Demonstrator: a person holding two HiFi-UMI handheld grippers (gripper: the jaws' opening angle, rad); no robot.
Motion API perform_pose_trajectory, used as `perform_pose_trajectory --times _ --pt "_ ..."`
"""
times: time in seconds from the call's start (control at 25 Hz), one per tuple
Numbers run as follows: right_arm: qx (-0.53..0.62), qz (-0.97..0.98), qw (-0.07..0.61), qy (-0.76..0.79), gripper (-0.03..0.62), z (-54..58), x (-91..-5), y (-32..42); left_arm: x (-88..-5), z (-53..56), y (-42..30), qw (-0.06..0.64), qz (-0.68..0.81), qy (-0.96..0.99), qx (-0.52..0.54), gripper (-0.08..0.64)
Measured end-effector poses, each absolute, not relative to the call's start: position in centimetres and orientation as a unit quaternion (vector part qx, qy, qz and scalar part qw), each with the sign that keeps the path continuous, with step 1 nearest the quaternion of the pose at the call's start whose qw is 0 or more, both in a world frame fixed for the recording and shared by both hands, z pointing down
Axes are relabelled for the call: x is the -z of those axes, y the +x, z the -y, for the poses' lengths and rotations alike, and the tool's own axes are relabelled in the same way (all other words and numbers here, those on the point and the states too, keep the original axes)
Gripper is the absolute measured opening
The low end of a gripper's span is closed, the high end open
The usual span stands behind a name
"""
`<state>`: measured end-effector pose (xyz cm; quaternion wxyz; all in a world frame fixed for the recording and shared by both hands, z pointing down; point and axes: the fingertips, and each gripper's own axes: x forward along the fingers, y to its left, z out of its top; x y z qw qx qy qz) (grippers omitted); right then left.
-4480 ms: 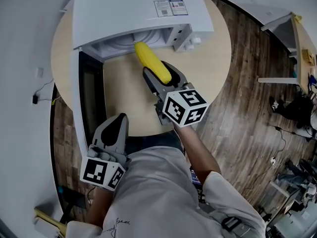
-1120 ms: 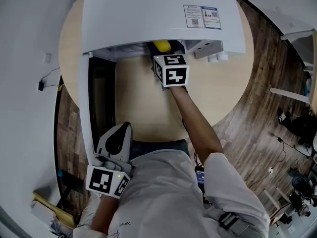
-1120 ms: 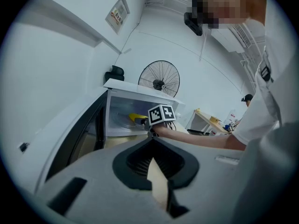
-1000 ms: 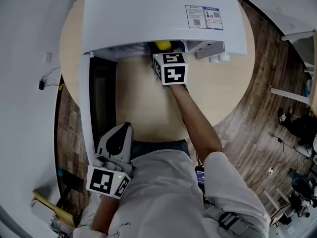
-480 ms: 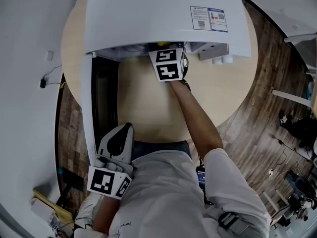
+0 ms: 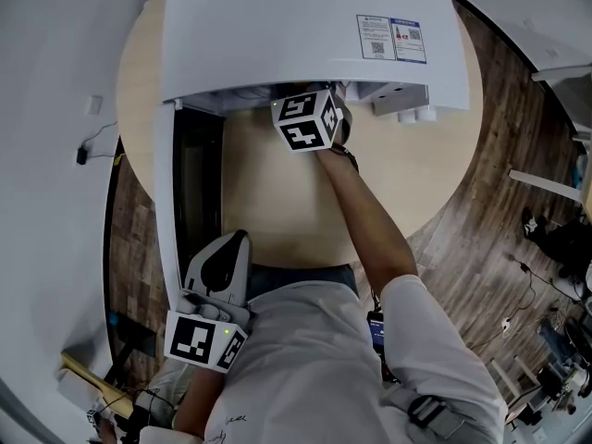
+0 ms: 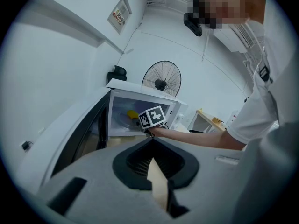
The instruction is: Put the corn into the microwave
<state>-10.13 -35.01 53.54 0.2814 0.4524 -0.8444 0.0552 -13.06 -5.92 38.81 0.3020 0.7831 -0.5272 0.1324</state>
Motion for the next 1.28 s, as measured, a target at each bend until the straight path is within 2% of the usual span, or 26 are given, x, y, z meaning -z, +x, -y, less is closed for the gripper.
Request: perform_pose_trajectory --times 0.56,0.96,1.28 --pt "-0.028 0.834 0.306 0.459 0.261 34.9 -54.1 -10.1 -37.6 5.7 -13.1 0.303 0.539 0.779 -0.102 -0.009" --pt "-0.057 0.829 0.286 0.477 0.294 34.5 -53.6 -8.8 -37.1 4.6 -12.1 0.313 0.53 0.784 -0.079 -0.009" --pt "-0.067 0.831 0.27 0.483 0.296 33.7 -52.2 -8.1 -36.6 3.7 -11.3 0.307 0.52 0.793 -0.081 -0.009"
